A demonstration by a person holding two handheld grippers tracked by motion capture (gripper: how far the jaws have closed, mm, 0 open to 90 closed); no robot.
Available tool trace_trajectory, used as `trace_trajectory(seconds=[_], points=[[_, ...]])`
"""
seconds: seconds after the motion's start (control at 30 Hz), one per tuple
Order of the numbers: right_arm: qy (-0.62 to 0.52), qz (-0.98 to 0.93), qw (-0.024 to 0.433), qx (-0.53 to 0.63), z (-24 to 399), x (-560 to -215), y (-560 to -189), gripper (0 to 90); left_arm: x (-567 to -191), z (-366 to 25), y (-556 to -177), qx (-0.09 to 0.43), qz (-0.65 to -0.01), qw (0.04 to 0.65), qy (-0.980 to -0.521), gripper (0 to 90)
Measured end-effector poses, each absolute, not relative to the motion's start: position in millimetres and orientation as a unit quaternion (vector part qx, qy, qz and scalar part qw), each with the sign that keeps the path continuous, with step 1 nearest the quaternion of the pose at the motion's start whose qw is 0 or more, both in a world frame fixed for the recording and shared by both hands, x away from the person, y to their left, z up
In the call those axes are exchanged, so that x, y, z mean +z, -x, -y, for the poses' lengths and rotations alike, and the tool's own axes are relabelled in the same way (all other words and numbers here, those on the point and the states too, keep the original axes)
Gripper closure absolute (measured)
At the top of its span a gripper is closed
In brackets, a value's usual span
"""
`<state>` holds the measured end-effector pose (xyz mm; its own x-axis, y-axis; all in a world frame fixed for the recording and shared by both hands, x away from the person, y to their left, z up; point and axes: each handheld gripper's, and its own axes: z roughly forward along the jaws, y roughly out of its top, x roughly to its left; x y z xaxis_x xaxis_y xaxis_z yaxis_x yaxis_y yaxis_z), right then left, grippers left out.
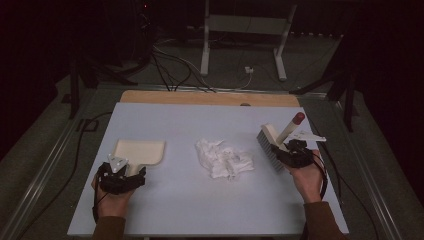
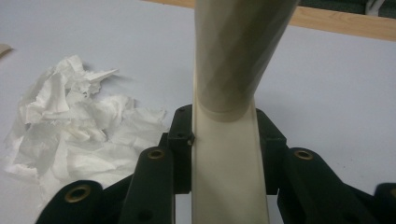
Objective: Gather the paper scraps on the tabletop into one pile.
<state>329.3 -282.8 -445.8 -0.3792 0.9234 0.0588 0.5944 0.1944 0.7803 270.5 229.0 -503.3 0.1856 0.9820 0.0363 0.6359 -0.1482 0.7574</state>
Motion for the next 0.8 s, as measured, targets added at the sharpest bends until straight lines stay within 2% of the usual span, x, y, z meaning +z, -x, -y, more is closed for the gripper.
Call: trace_trajectory(seconds=[0.53,0.8], points=[[-0.512,-0.736,0.223,0.382,284,-443,-328,67.1,-518,-232,-281,0.249,-0.612,0.261,-0.704,36.5],[-0.513,-0.735,0.224,0.383,285,-442,-328,67.1,-520,-232,-281,0.234,-0.610,0.264,-0.709,50.7]])
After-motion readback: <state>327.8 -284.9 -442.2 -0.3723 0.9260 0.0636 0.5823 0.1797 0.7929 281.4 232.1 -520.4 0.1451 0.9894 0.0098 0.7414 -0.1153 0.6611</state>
